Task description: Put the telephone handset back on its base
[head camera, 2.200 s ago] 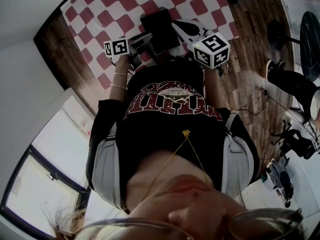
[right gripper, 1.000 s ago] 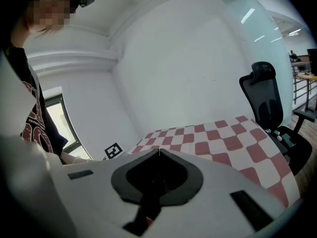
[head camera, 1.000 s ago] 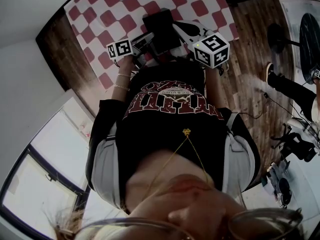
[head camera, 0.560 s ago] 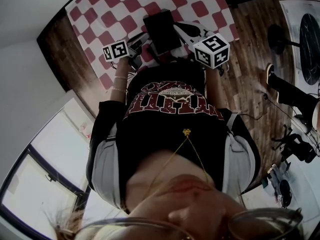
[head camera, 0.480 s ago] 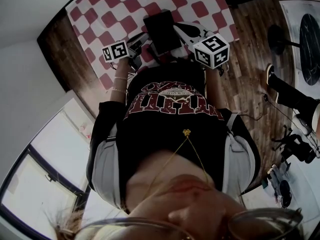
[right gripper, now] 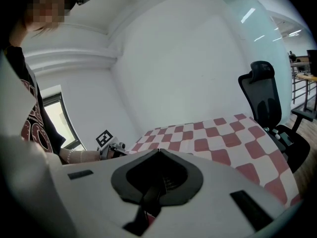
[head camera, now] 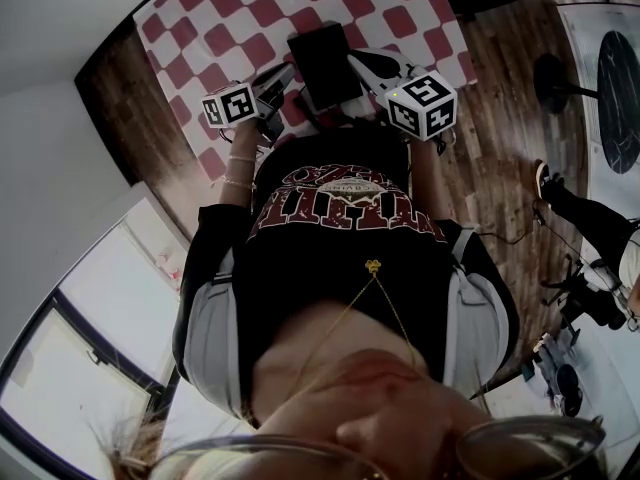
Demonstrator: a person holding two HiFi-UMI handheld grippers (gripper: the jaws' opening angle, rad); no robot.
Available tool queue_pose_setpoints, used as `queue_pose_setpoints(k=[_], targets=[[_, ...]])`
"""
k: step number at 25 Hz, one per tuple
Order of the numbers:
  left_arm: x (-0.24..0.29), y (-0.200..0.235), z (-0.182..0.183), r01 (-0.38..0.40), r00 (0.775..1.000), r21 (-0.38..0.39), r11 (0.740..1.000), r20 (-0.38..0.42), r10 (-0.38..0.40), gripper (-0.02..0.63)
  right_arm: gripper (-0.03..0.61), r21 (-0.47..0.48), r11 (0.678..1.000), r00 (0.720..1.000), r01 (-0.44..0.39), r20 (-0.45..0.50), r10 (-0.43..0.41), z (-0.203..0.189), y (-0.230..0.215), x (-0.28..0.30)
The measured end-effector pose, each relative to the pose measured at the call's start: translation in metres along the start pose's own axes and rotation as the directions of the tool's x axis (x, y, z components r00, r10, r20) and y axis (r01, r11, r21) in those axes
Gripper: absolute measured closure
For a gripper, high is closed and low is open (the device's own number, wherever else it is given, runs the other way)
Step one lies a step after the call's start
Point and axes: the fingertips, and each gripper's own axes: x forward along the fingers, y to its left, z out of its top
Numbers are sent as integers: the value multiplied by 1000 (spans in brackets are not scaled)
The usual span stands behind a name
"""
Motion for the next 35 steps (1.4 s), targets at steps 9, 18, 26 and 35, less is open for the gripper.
queue_pose_setpoints(k=[9, 18, 26, 35], targets=[[15, -15, -24, 28, 995, 58, 998, -99, -22, 601, 558, 12, 1000, 1000, 18, -22, -18, -7, -2, -3], [23, -47, -20, 41, 991, 207, 978, -131, -14, 603, 558, 21, 1000, 1000, 11, -14, -11, -7, 2, -5], [23, -75, -5, 51, 994, 291, 955, -112, -19, 603, 558, 42, 999, 999, 13, 42, -15, 2, 4, -9], [20, -107, 18, 68, 997, 355, 932, -56, -51, 603, 558, 77, 997, 995, -14, 96, 7, 14, 9, -15]])
